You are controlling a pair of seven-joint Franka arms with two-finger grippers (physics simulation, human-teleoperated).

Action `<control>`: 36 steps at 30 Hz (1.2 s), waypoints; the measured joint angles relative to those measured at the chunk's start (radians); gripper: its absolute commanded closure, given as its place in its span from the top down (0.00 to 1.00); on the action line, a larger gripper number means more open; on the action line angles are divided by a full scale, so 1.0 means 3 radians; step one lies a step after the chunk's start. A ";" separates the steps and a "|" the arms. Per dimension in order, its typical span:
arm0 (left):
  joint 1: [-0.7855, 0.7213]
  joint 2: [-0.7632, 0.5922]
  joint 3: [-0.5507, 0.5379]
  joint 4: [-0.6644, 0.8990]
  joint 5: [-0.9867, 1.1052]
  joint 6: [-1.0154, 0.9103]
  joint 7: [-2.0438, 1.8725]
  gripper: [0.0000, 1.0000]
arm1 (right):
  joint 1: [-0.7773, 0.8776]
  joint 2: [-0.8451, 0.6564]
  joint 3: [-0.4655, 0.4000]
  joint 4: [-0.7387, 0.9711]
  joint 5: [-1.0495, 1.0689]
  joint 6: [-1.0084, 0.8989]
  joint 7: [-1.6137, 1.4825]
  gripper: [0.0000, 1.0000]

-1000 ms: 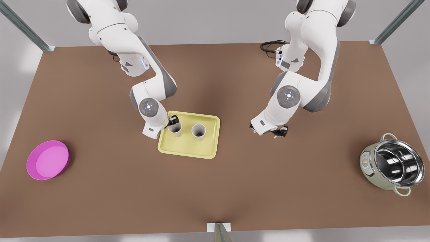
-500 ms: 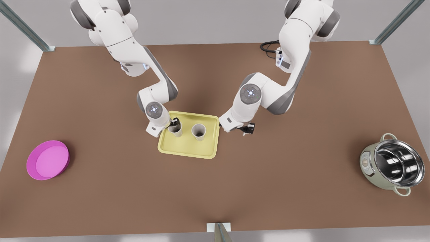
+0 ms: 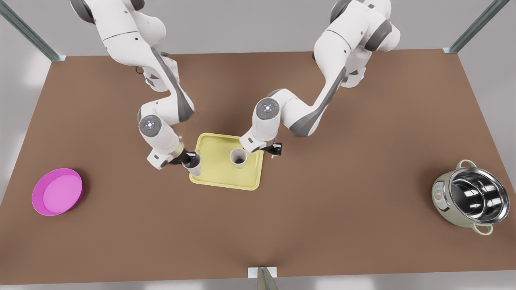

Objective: Use the left arm to pick up the white IKEA cup from the tray and place it on the middle-left position; use the right arm to pick up the white IKEA cup from the tray and place it on the middle-right position

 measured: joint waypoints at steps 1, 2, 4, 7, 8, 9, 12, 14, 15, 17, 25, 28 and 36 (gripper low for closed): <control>-0.0026 0.0051 0.0000 0.0006 0.0009 0.0045 -0.0043 1.00 | -0.0218 0.0000 0.0005 0.0108 0.0001 -0.0053 -0.0062 0.00; -0.0053 0.0103 0.0000 0.0024 0.0015 0.0095 -0.0085 1.00 | -0.0426 0.0007 0.0011 0.0183 0.0001 -0.0097 -0.0143 0.00; -0.0105 0.0175 0.0000 0.0058 0.0026 0.0177 -0.0169 1.00 | -0.0771 0.0112 0.0016 0.0362 -0.0006 -0.0168 -0.0342 0.00; -0.0185 0.0240 0.0000 0.0064 0.0070 0.0286 -0.0295 1.00 | -0.1281 0.0515 0.0014 0.0731 -0.0011 -0.0240 -0.0730 0.00; -0.0211 0.0267 0.0000 0.0064 0.0079 0.0321 -0.0335 1.00 | -0.1348 0.0699 0.0010 0.0867 -0.0009 -0.0257 -0.0861 0.00; -0.0233 0.0294 0.0002 0.0062 0.0087 0.0357 -0.0373 1.00 | -0.1376 0.0864 -0.0002 0.0970 -0.0008 -0.0268 -0.0987 0.00; -0.0247 0.0354 0.0009 0.0042 0.0138 0.0440 -0.0476 1.00 | -0.1563 0.1300 -0.0039 0.1218 -0.0010 -0.0284 -0.1357 0.00; -0.0249 0.0389 0.0013 0.0037 0.0164 0.0478 -0.0536 1.00 | -0.1598 0.1450 -0.0044 0.1272 -0.0006 -0.0285 -0.1577 0.00; -0.0249 0.0405 0.0014 0.0036 0.0174 0.0493 -0.0564 1.00 | -0.1603 0.1494 -0.0045 0.1281 -0.0002 -0.0267 -0.1679 0.00; -0.0249 0.0435 0.0015 0.0033 0.0184 0.0535 -0.0615 1.00 | -0.1603 0.1529 -0.0043 0.1287 -0.0022 -0.0238 -0.1849 0.39; -0.0275 0.0605 0.0015 0.0022 0.0202 0.0636 -0.0771 1.00 | -0.1608 0.1420 -0.0046 0.1301 -0.0169 -0.0201 -0.2056 1.00; -0.0279 0.0662 0.0015 0.0008 0.0205 0.0685 -0.0814 1.00 | -0.1594 0.1149 -0.0005 0.1312 -0.0038 -0.0365 -0.2192 1.00; -0.0287 0.0733 0.0015 0.0029 0.0197 0.0808 -0.0929 0.54 | -0.1409 0.0491 0.0061 0.2190 -0.0113 -0.1548 -0.2271 1.00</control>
